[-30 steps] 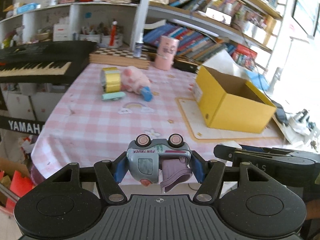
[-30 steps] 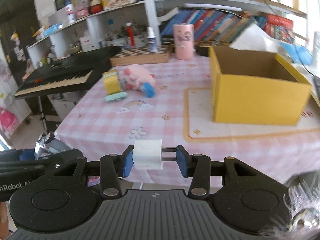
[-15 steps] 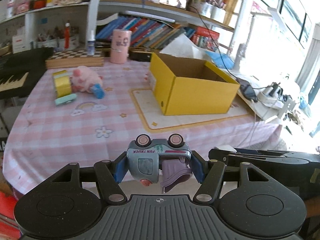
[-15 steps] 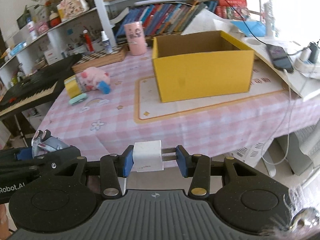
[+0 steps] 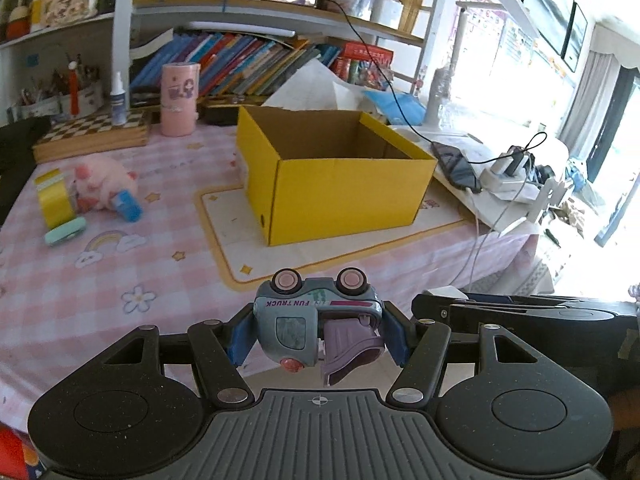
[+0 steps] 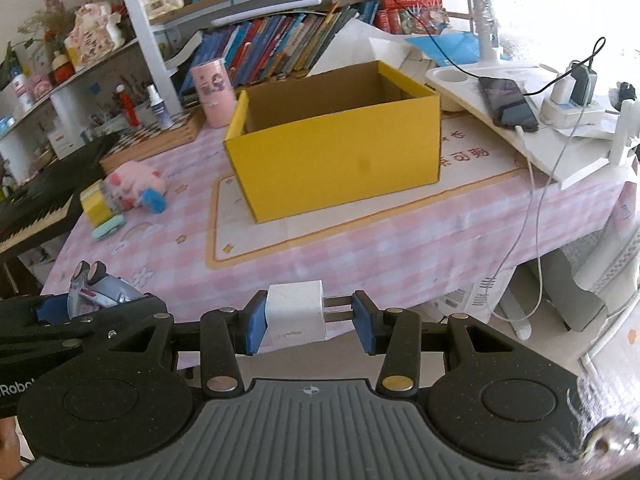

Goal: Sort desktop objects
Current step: 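Carry the grey truck and white charger over the yellow box with both tools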

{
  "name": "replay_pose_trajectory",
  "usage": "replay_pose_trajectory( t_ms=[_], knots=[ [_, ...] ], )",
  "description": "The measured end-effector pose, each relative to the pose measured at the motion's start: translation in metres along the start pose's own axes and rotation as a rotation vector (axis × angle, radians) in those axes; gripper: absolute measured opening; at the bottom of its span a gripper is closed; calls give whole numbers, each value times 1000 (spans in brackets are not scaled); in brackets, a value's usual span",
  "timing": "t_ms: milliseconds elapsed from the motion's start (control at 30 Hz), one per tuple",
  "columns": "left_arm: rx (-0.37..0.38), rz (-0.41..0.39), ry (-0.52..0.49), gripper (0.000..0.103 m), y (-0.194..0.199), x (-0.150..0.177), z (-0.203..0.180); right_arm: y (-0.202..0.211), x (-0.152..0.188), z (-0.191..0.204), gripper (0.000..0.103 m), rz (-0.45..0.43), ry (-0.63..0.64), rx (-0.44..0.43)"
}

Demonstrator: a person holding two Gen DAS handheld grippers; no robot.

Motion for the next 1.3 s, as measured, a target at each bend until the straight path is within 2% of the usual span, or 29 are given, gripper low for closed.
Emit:
replay_pose_trajectory(
  t_ms=[267,1000,1133,1300],
  knots=[
    [32,24,-11,64,-18,-5,-8,-8,-6,-17,42,15,-27,33],
    [70,-13,-39,64,-65,-29,-16,-49,-32,-37,42,26,-18,62],
    [55,-59,-65,64,-75,-43,-22,-61,-46,-46,42,11,-21,62],
    [16,-145,-58,64,-86,-70,-30,-71,-80,-56,42,-71,13,43]
  ],
)
Point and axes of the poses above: each gripper's, at about its wrist camera, not at the fingertips, and y roughly against the way its jaws point, z to its left, x to its underside, the point moved 1 cm from there along -y, roughly the way its jaws point, and after that the axes turned 9 degrees about -z, right-handed, at the moved point
